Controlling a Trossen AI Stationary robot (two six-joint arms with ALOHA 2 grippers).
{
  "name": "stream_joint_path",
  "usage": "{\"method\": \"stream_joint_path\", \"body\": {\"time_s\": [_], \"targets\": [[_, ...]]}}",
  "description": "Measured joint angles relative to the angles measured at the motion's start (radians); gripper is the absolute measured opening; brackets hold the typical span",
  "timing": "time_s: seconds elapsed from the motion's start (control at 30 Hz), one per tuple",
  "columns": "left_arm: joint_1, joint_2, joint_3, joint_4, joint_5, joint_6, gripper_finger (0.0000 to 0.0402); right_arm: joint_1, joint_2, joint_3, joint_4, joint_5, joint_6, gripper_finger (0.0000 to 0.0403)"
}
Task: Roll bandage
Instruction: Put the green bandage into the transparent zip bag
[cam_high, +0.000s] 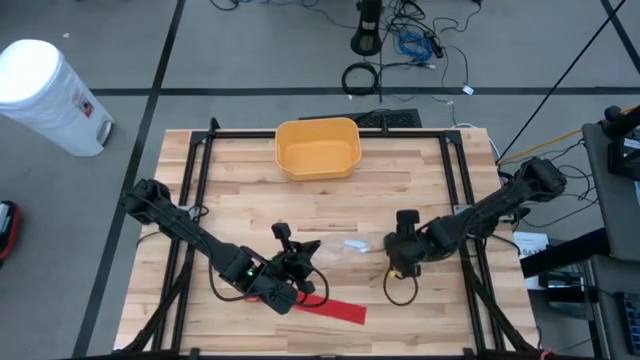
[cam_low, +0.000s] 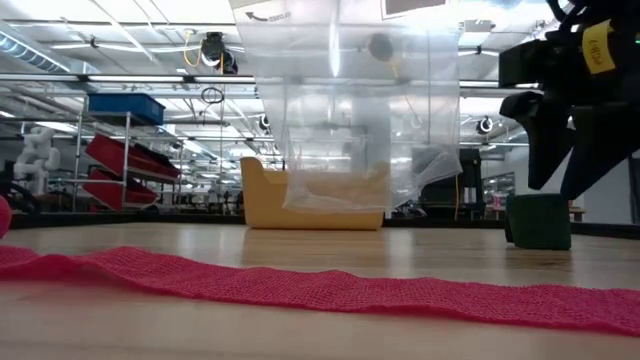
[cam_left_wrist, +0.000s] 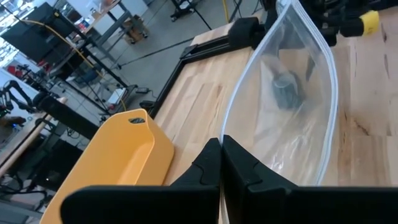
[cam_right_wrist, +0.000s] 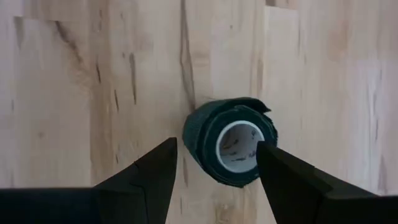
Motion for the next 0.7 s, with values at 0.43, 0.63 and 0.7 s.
{"method": "stream_joint_path", "body": {"time_s": [0.43, 0.63, 0.7], "targets": [[0.0, 0.0, 0.0, -0.003, 0.002, -0.003, 0.0001, -0.027, 0.004, 0.0, 0.046, -0.075, -0.04, 0.0171], [0.0, 0.0, 0.0, -0.002, 0.004, -0.003, 0.0001, -0.028, 0.006, -0.024, 0.106, -0.072, -0.044, 0.015], [0.0, 0.0, 0.0, -0.002, 0.004, -0.003, 0.0001, -0.028, 0.004, -0.038, 0.119, -0.07, -0.041, 0.0149]]}}
